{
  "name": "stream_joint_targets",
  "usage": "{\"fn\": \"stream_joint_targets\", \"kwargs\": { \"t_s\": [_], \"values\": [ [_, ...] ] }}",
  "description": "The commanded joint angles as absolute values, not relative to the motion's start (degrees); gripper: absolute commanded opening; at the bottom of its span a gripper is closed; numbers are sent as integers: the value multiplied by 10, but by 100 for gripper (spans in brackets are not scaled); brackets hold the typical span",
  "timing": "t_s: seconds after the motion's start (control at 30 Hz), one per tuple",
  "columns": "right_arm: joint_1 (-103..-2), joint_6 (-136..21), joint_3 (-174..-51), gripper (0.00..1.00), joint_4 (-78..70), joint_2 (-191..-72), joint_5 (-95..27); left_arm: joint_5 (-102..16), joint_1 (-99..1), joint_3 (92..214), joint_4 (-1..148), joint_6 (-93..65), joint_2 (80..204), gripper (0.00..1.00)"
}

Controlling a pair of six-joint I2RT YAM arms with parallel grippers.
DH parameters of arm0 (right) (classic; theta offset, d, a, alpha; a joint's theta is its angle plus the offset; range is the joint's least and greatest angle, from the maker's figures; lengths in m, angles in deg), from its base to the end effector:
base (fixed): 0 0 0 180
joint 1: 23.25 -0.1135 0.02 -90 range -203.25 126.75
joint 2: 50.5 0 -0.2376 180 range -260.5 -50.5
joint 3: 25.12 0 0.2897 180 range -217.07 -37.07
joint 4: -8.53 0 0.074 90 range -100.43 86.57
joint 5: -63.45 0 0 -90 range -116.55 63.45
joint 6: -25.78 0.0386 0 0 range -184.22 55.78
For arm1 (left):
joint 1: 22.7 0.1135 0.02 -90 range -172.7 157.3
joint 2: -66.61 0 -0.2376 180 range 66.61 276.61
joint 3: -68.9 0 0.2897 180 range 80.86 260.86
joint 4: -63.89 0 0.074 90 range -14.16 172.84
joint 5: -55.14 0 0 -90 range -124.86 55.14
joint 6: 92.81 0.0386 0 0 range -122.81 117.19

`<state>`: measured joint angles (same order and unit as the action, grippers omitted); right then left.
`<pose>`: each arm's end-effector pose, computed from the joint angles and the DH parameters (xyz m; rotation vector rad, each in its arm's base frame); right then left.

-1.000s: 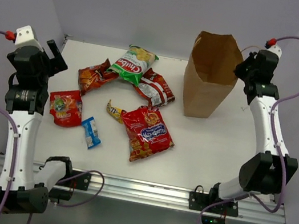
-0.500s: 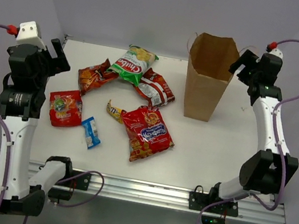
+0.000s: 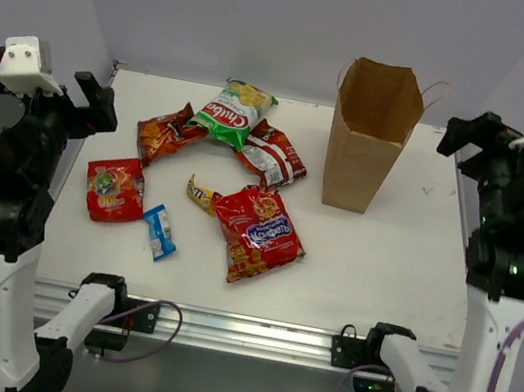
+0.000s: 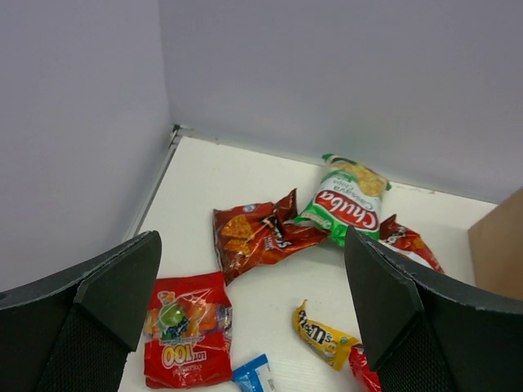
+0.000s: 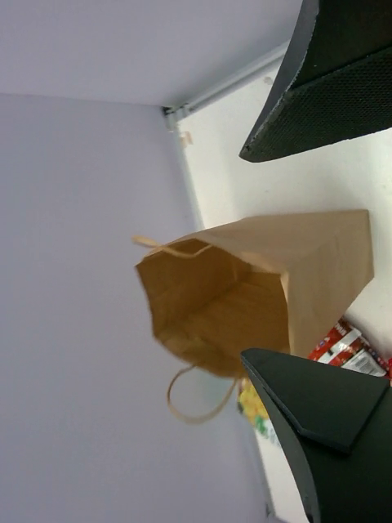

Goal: Take the snacks out of the paper bag

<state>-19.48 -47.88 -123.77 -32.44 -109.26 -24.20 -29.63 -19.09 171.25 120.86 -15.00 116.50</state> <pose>0.2310 -0.0168 0.5003 0.3093 1.5610 0.1385 0.1550 0.0133 0.5161 -0.2954 1.6227 -0.0389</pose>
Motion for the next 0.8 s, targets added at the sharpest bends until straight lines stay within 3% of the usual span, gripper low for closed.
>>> {"fn": "stream_joint_targets", "kwargs": {
  "t_s": [0.0,0.37,0.77],
  "values": [
    [-195,-505,-1228,99,-348,-993,-244,-331,-216,1756,1224,-124,1128,100],
    [-248,-508,-1142,99,-336,-707,-261,-225,-311,1817,1244,-118,1037,100],
    [-311,-558,-1069,99,-293,-626,-213,-195,-336,1808,1256,-127,1033,100]
  ]
}}
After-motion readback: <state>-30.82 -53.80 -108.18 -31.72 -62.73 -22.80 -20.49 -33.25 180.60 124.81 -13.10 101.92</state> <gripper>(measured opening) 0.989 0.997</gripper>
